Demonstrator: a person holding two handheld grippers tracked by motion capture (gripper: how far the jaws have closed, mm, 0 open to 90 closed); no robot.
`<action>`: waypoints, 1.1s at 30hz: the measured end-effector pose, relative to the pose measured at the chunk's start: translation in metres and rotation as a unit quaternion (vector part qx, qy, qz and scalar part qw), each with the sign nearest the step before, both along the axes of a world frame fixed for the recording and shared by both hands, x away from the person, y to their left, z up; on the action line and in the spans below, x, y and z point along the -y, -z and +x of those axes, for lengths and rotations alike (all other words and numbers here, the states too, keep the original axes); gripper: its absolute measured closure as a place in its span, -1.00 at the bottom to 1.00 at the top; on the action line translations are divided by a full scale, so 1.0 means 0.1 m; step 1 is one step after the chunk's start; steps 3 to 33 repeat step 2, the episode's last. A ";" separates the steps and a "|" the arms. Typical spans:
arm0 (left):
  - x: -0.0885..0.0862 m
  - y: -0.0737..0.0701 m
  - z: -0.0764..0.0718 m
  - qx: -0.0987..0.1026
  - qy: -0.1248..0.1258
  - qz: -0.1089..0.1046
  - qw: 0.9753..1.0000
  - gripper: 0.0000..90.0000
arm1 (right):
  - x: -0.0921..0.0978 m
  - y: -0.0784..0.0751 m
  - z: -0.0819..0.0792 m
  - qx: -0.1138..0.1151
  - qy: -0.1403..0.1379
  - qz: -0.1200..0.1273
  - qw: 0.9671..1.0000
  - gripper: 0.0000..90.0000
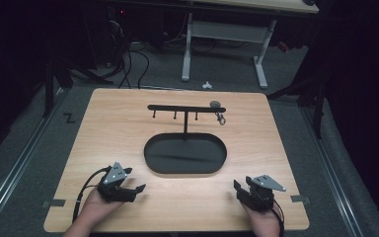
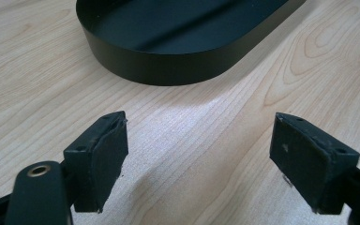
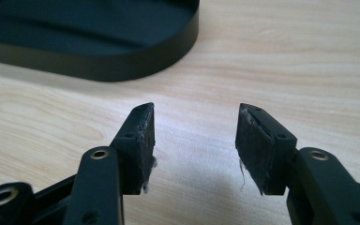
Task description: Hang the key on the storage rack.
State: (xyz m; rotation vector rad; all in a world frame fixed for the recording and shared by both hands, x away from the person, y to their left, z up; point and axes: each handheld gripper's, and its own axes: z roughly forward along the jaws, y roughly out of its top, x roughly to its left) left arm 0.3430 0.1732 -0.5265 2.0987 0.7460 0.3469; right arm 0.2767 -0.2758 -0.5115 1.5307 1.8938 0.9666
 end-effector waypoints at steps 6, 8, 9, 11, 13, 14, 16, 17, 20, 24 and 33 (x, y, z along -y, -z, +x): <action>-0.01 0.00 0.00 0.000 -0.001 -0.002 1.000 -0.55 | 0.01 0.02 0.02 -0.003 0.001 0.008 1.000 0.04; -0.01 0.00 0.00 0.000 -0.001 -0.002 1.000 -0.55 | 0.01 0.02 0.02 -0.003 0.001 0.008 1.000 0.04; -0.01 0.00 0.00 0.000 -0.001 -0.002 1.000 -0.55 | 0.01 0.02 0.02 -0.003 0.001 0.008 1.000 0.04; -0.01 0.00 0.00 0.000 -0.001 -0.002 1.000 -0.55 | 0.01 0.02 0.02 -0.003 0.001 0.008 1.000 0.04; -0.01 0.00 0.00 0.000 -0.001 -0.002 1.000 -0.55 | 0.01 0.02 0.02 -0.003 0.001 0.008 1.000 0.04; -0.01 0.00 0.00 0.000 -0.001 -0.002 1.000 -0.55 | 0.01 0.02 0.02 -0.003 0.001 0.008 1.000 0.04; -0.01 0.00 0.00 0.000 -0.001 -0.002 1.000 -0.55 | 0.01 0.02 0.02 -0.003 0.001 0.008 1.000 0.04; -0.01 0.00 0.00 0.000 -0.001 -0.002 1.000 -0.55 | 0.01 0.02 0.02 -0.003 0.001 0.008 1.000 0.04; -0.01 0.00 0.00 0.000 -0.001 -0.002 1.000 -0.55 | 0.01 0.02 0.02 -0.003 0.001 0.008 1.000 0.04; -0.01 0.00 0.00 0.000 -0.001 -0.002 1.000 -0.55 | 0.01 0.02 0.02 -0.003 0.001 0.008 1.000 0.04; -0.01 0.00 0.00 0.000 -0.001 -0.002 1.000 -0.55 | 0.01 0.02 0.02 -0.003 0.001 0.008 1.000 0.04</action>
